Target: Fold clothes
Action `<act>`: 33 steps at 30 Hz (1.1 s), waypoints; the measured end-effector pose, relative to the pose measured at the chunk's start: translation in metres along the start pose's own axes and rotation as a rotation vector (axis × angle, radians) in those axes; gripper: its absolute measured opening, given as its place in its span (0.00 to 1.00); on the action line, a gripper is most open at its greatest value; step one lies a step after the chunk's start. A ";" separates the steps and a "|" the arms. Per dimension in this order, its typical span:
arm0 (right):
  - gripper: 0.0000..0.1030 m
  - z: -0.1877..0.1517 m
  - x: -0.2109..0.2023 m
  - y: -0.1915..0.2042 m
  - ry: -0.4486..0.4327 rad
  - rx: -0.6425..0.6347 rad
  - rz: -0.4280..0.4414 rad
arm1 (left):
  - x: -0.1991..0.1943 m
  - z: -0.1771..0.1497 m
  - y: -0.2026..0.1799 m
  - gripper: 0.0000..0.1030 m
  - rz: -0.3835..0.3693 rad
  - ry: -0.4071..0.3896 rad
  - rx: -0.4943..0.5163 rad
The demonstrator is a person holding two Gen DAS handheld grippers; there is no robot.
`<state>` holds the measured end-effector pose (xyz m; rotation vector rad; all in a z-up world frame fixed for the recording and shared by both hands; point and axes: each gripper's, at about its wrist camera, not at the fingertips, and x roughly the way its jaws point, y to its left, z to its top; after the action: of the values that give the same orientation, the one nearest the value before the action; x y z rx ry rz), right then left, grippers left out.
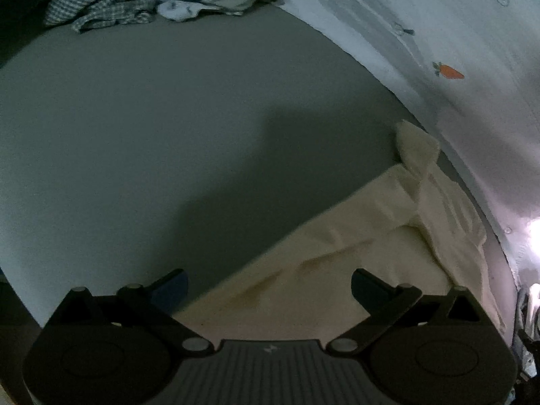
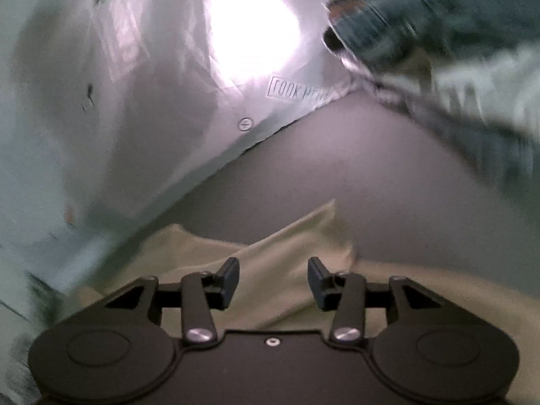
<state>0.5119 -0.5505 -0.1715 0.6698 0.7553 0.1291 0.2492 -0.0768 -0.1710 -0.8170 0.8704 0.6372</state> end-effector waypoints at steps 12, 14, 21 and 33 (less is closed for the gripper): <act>0.41 -0.151 -0.004 0.078 0.344 0.235 0.236 | 0.016 0.019 0.050 0.99 -0.067 0.120 0.079; 0.36 -0.182 -0.001 0.103 0.427 0.185 0.252 | 0.018 0.023 0.058 0.99 -0.074 0.145 0.111; 0.24 -0.256 0.024 0.171 0.566 0.152 0.322 | 0.023 0.043 0.080 0.99 -0.115 0.221 0.263; 0.25 -0.316 0.042 0.210 0.570 0.167 0.312 | 0.033 0.076 0.103 0.99 -0.120 0.232 0.413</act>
<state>0.3564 -0.2077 -0.2380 0.9228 1.2129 0.5641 0.2173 0.0465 -0.2056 -0.5676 1.1095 0.2439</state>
